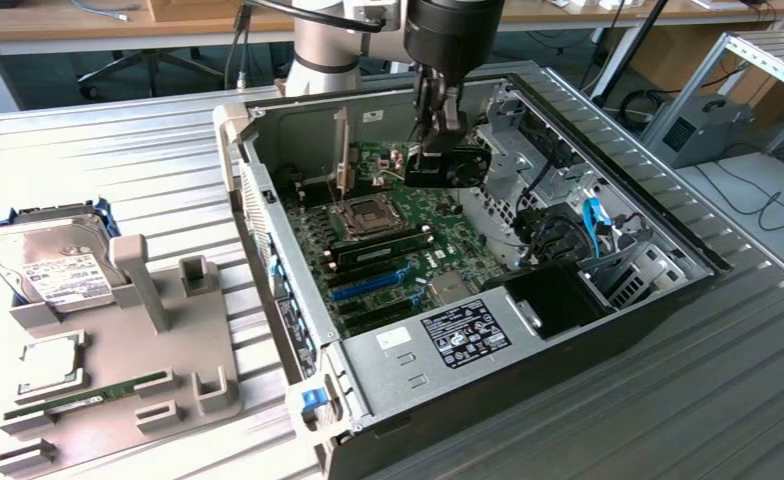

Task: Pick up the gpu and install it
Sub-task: 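Insert the gpu into the slot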

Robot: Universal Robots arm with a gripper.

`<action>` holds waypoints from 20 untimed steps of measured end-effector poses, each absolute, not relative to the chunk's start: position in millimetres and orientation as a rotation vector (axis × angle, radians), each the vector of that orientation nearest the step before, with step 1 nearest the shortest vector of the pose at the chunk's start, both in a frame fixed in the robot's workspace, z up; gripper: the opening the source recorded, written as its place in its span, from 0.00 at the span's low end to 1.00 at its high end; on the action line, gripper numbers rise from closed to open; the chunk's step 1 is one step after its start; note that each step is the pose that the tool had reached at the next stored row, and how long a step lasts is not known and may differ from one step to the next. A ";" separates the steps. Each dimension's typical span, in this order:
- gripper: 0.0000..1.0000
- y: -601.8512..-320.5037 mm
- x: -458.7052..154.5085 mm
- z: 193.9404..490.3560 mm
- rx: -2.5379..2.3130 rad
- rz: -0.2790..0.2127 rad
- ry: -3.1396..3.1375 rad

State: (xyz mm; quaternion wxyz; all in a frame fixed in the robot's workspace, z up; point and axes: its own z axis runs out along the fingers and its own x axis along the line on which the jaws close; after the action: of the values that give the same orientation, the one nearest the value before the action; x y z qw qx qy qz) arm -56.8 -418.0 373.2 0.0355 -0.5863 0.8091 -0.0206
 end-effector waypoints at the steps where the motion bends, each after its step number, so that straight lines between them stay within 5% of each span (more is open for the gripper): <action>1: 0.26 -417.9 -56.8 373.2 -1.812 -0.063 2.478; 20: 0.26 -417.9 -56.8 373.2 -1.987 -0.055 2.337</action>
State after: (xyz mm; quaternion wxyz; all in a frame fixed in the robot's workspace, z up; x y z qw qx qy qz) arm -56.8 -417.9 373.2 0.0370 -0.6473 0.7612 -0.0178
